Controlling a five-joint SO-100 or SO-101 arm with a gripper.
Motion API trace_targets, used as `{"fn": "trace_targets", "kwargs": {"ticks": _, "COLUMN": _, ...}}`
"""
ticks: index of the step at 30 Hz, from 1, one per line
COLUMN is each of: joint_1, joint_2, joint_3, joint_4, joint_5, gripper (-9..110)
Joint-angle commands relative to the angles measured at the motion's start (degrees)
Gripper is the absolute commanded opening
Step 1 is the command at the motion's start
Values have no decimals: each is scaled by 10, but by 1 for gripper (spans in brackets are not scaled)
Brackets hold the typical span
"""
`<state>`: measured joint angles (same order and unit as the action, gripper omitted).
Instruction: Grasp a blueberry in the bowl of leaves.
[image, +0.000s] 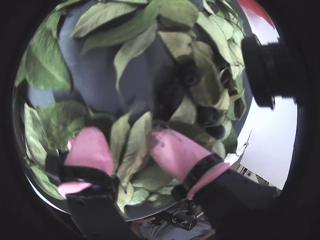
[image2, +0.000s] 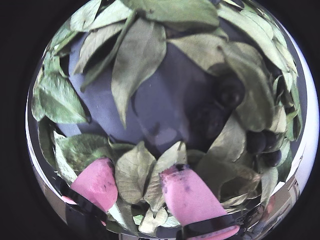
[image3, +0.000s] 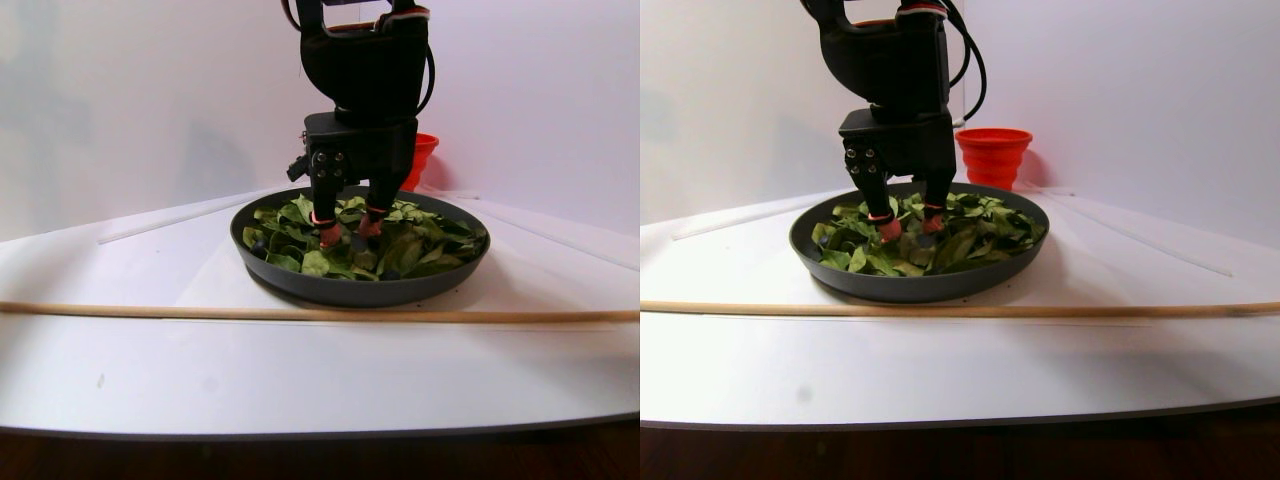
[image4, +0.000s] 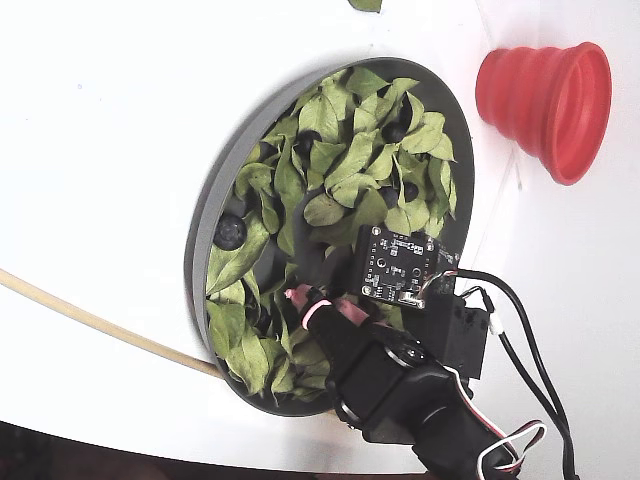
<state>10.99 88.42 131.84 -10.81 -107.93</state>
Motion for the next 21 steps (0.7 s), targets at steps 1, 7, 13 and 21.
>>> {"fn": "trace_targets", "kwargs": {"ticks": 1, "joint_1": 0, "joint_2": 62, "joint_3": -18, "joint_4": 7, "joint_5": 7, "gripper": 17}}
{"fn": "trace_targets", "kwargs": {"ticks": 7, "joint_1": -1, "joint_2": 91, "joint_3": -26, "joint_4": 32, "joint_5": 12, "gripper": 17}}
{"fn": "trace_targets", "kwargs": {"ticks": 13, "joint_1": -1, "joint_2": 113, "joint_3": -28, "joint_4": 45, "joint_5": 18, "gripper": 17}}
{"fn": "trace_targets", "kwargs": {"ticks": 21, "joint_1": -1, "joint_2": 135, "joint_3": -37, "joint_4": 62, "joint_5": 27, "gripper": 17}}
